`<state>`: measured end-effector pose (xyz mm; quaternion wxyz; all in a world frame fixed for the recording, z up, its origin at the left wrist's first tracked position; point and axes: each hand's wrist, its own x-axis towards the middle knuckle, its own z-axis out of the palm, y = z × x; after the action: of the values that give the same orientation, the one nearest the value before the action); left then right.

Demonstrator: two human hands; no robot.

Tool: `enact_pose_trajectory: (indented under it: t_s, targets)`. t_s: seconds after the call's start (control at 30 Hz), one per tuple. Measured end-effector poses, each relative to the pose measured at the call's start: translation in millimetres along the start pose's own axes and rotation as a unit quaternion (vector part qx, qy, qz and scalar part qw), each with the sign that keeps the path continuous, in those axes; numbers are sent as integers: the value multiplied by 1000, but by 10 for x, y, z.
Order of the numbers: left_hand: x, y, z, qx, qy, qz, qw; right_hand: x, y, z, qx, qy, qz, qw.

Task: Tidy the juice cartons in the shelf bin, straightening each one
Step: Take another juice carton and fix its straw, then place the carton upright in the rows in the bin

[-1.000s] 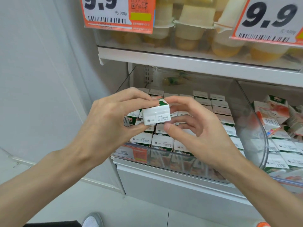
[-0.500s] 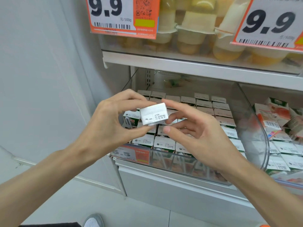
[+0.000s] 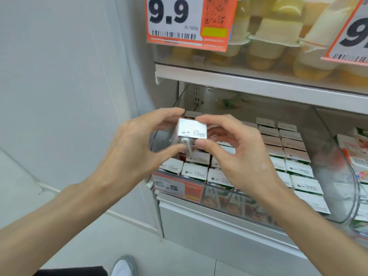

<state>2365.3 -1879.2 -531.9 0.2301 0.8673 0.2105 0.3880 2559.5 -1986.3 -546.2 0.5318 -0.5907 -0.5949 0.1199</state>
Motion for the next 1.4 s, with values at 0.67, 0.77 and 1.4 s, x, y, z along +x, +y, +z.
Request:
enact_pose_trajectory:
  t_s: [0.67,0.77,1.4]
  targets:
    - [-69,-200,-142,-8,-14,-74,997,217,258,265,-244,-149,49,957]
    - [-70,-197,-138,-13,-15,-75,997,368,289,234,-255,-124,56,957]
    - [-46,-148,-93,-14,-12,-84,996,809,395,180,-299,-235,78,922]
